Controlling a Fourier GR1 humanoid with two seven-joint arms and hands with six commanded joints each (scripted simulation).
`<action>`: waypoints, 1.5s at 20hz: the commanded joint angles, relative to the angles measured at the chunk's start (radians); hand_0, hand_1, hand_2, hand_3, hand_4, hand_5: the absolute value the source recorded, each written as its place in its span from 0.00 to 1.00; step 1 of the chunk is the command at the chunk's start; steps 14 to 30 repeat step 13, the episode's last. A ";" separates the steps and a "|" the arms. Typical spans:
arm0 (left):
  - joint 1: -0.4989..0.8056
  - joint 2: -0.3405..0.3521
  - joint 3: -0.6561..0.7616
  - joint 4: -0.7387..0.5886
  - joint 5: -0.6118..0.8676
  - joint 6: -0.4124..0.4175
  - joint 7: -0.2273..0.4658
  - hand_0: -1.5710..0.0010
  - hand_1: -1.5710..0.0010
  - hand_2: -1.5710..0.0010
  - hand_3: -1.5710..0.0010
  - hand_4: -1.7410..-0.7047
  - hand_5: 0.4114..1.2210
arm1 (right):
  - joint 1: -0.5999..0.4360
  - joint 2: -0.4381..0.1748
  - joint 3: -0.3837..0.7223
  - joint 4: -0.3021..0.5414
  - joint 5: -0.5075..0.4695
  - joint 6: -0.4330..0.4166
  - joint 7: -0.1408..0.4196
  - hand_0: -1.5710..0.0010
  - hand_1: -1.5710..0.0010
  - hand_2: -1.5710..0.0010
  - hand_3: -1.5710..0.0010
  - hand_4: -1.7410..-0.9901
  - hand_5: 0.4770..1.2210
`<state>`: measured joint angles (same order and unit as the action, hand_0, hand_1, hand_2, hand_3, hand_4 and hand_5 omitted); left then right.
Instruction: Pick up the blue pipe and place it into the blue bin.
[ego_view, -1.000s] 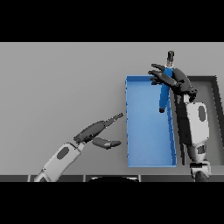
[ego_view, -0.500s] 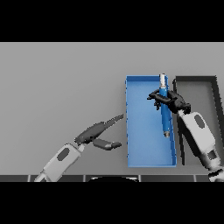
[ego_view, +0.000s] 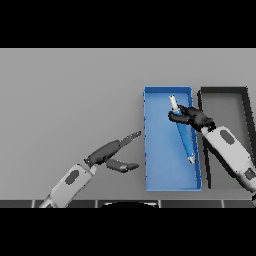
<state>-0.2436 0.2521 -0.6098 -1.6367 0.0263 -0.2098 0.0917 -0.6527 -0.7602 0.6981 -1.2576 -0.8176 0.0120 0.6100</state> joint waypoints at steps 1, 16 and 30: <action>-0.011 -0.005 0.001 0.002 0.000 0.002 0.016 1.00 1.00 1.00 1.00 0.88 0.07 | -0.005 0.007 0.003 0.004 0.006 -0.003 -0.002 0.92 0.94 0.94 0.96 0.74 0.54; 0.007 -0.019 -0.019 0.014 -0.028 0.017 0.010 1.00 1.00 1.00 1.00 0.88 0.08 | -0.003 0.000 0.011 -0.018 0.026 -0.026 -0.010 0.99 0.99 0.99 0.99 0.74 0.39; 0.007 -0.019 -0.019 0.014 -0.028 0.017 0.010 1.00 1.00 1.00 1.00 0.88 0.08 | -0.003 0.000 0.011 -0.018 0.026 -0.026 -0.010 0.99 0.99 0.99 0.99 0.74 0.39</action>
